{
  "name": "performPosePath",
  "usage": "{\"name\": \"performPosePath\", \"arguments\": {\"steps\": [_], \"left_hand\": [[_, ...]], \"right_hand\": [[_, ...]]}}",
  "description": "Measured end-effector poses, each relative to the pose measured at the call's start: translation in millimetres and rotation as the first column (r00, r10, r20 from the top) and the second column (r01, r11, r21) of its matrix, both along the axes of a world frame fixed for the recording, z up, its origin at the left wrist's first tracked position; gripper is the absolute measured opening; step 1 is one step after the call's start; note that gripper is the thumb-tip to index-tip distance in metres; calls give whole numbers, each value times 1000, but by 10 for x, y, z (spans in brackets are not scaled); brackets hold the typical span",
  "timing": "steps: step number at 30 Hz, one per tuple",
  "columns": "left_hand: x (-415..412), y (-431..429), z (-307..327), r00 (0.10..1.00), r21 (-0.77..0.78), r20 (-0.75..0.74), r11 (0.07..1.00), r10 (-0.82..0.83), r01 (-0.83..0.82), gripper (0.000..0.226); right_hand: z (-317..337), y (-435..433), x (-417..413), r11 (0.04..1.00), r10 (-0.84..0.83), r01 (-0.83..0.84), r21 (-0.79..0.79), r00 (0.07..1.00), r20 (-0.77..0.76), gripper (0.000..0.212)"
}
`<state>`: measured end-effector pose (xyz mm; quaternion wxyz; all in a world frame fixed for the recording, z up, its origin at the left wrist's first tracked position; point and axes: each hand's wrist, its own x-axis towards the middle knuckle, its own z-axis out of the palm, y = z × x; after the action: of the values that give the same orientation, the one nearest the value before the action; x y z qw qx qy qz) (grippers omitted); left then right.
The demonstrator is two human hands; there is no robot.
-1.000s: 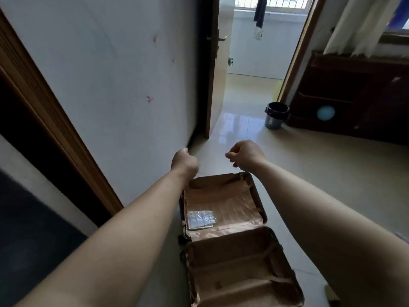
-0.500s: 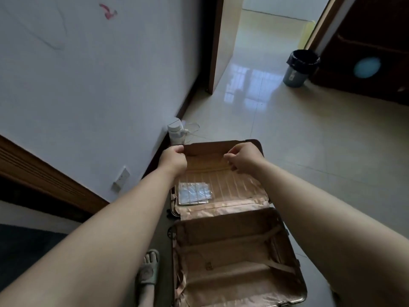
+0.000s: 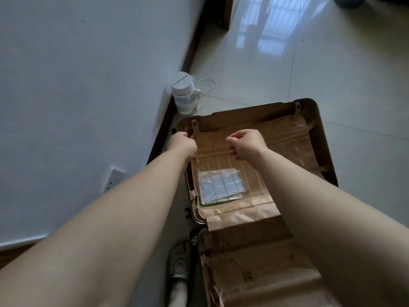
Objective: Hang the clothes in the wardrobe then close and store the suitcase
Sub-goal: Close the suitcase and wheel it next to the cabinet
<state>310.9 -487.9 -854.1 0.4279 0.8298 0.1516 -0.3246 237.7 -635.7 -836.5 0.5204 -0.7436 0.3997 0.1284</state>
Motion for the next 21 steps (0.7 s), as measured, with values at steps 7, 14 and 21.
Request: {"name": "performPosePath", "arguments": {"steps": [7, 14, 21], "left_hand": [[600, 96, -987, 1000, 119, -7, 993, -21, 22, 38], [973, 84, -1692, 997, 160, -67, 987, -23, 34, 51], [1053, 79, -2119, 992, 84, -119, 996, 50, -41, 22]], "right_hand": [[-936, 183, 667, 996, -68, 71, 63, 997, -42, 11], [-1502, 256, 992, 957, -185, 202, 208, 978, -98, 10], [-1832, 335, 1107, 888, -273, 301, 347, 954, -126, 10]]}}
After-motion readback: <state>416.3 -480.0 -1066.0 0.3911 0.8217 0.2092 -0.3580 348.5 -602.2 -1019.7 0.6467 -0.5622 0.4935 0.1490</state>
